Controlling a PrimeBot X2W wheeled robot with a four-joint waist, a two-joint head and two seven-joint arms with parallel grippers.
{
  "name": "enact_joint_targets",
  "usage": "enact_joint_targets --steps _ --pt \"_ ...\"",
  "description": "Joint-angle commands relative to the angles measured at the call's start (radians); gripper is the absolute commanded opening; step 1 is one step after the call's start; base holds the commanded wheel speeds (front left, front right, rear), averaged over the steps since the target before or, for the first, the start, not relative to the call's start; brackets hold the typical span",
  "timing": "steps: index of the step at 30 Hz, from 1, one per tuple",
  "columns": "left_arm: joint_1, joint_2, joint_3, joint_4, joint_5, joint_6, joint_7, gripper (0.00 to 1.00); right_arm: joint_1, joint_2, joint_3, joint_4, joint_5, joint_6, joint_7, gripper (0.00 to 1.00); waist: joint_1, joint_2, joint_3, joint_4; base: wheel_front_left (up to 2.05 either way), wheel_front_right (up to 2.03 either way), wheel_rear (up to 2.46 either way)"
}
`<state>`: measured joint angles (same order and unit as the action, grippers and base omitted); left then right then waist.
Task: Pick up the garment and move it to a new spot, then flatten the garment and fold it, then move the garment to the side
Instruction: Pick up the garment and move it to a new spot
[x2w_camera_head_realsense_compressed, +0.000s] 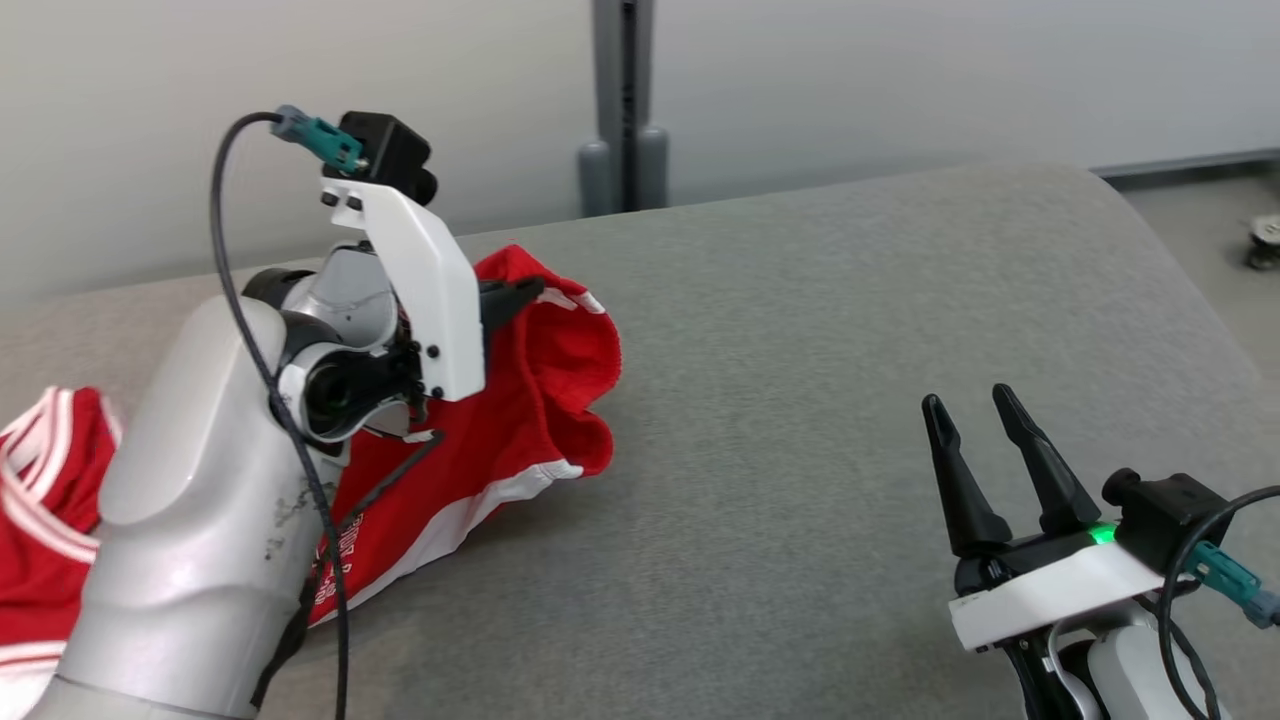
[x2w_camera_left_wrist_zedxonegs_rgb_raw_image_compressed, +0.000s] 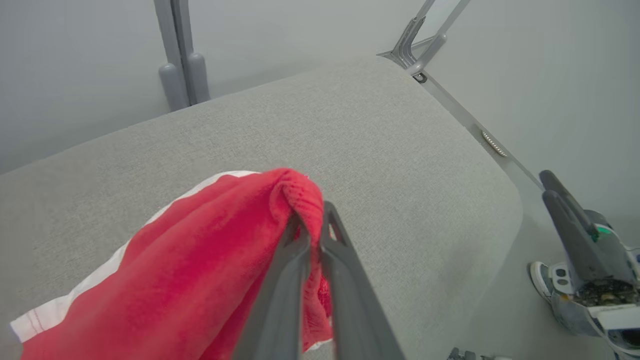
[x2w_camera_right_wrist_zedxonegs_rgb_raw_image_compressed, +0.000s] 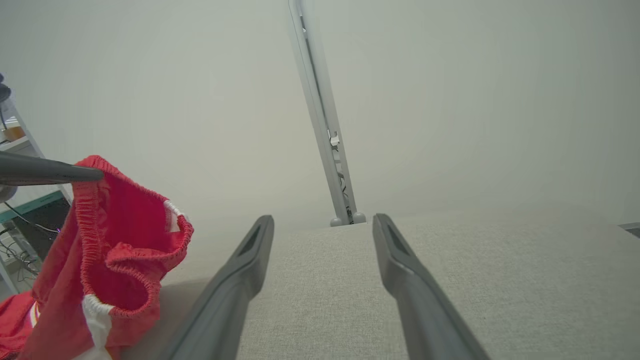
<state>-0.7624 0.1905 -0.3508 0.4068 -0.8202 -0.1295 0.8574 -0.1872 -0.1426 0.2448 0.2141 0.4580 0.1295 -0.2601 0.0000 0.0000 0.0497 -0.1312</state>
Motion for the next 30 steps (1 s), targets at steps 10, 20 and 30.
enact_joint_targets --steps 10,20,30 --pt "-0.066 -0.078 -0.110 0.082 -0.021 -0.001 -0.048 0.00 -0.030 0.022 0.008 0.007 0.020 0.002 -0.004 1.00 0.0000 0.0000 0.077 -0.216 0.00 0.00 0.00" --pt "-0.131 -0.122 -0.191 0.230 -0.035 -0.001 -0.202 0.00 -0.049 0.042 0.026 0.002 0.030 0.002 -0.004 1.00 0.0000 0.0000 0.119 -0.310 0.00 0.00 0.00" --pt "-0.181 -0.140 -0.257 0.354 -0.123 -0.001 -0.394 1.00 -0.067 0.037 0.033 0.013 0.021 0.002 -0.004 1.00 0.0000 0.0000 0.115 -0.273 0.00 0.00 0.00"
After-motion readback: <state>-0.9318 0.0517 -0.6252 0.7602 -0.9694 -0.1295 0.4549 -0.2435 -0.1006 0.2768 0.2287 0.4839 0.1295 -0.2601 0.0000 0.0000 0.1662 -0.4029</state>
